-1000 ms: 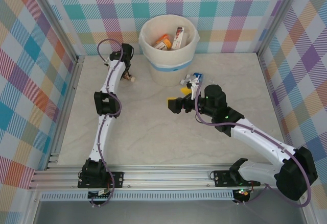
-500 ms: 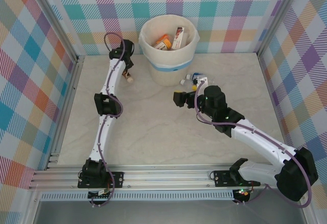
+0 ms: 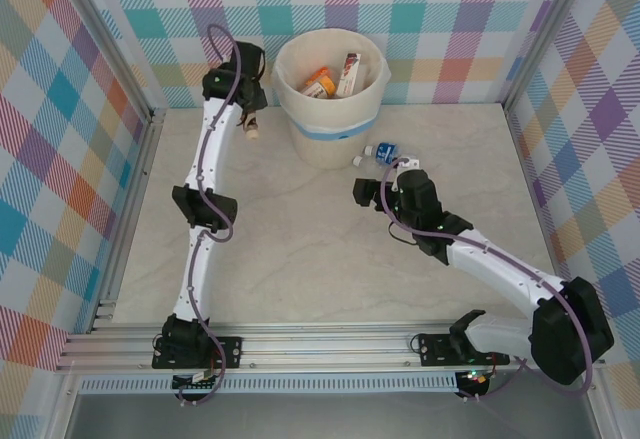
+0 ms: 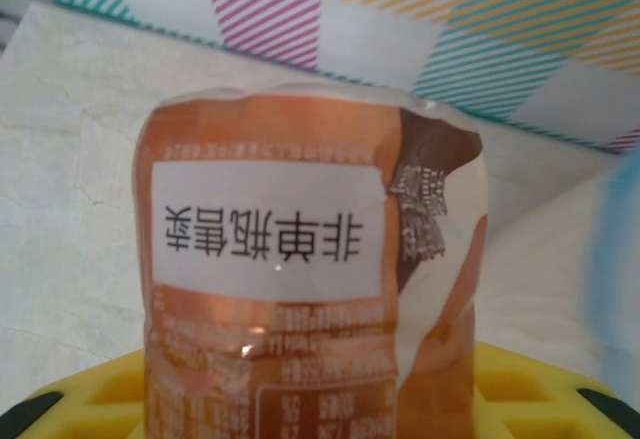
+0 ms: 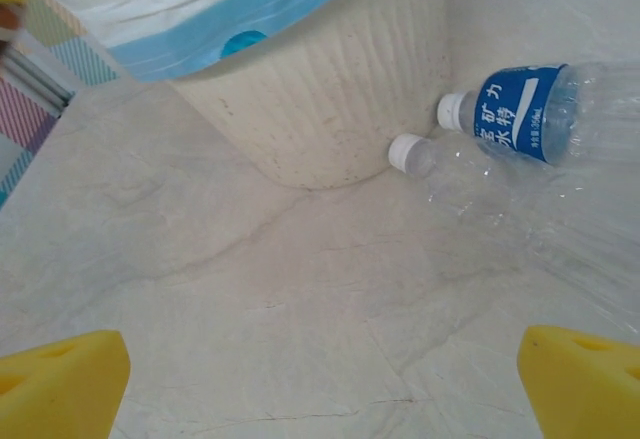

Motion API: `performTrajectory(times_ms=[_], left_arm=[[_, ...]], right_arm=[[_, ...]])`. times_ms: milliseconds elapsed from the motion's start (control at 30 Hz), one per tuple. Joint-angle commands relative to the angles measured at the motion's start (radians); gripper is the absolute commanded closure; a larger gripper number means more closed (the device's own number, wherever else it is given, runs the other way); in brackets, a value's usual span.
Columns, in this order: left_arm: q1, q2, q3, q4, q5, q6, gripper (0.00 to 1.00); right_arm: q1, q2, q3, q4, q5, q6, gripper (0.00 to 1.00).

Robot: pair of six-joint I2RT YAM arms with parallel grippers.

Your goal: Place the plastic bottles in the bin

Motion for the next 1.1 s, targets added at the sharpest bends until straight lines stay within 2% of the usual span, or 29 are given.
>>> performTrajectory(times_ms=[0,67,200,300,433,533,600,733,800,1000,1067], left_arm=[[-0.014,-0.116,0.073,-0.014,0.07,0.039,0.65],[-0.025,-0.169,0.073,0.034,0.113,0.055,0.64],[-0.041,-0.231,0.073,0.186,0.333,0.082,0.63],[-0.066,-0.235,0.073,0.311,0.474,0.099,0.62],[-0.085,-0.221,0.072,0.405,0.588,0.147,0.59],[-0.072,-0.2,0.065,0.469,0.619,0.159,0.59],[-0.056,-0.174,0.049,0.551,0.673,0.116,0.58],[-0.044,-0.164,-0.053,0.71,0.708,0.009,0.51],[-0.043,-0.167,-0.105,0.747,0.706,-0.012,0.45],[-0.048,-0.166,-0.249,0.896,0.686,-0.075,0.45],[-0.053,-0.169,-0.281,0.92,0.681,-0.081,0.38]], right_arm=[[-0.008,0.012,0.04,0.057,-0.015,0.01,0.0],[-0.01,0.017,0.052,0.07,-0.02,0.002,0.0],[-0.015,0.035,0.088,0.073,-0.041,-0.011,0.0],[-0.016,0.033,0.106,0.071,-0.06,-0.008,0.0],[-0.016,0.009,0.1,0.083,-0.076,0.011,0.0],[-0.015,-0.008,0.094,0.084,-0.072,0.009,0.0],[-0.016,-0.011,0.101,0.074,-0.067,-0.001,0.0],[-0.019,-0.003,0.122,0.046,-0.054,-0.019,0.0],[-0.022,0.002,0.129,0.039,-0.047,-0.014,0.0],[-0.028,0.024,0.134,0.035,-0.058,0.016,0.0],[-0.03,0.03,0.137,0.028,-0.069,0.018,0.0]])
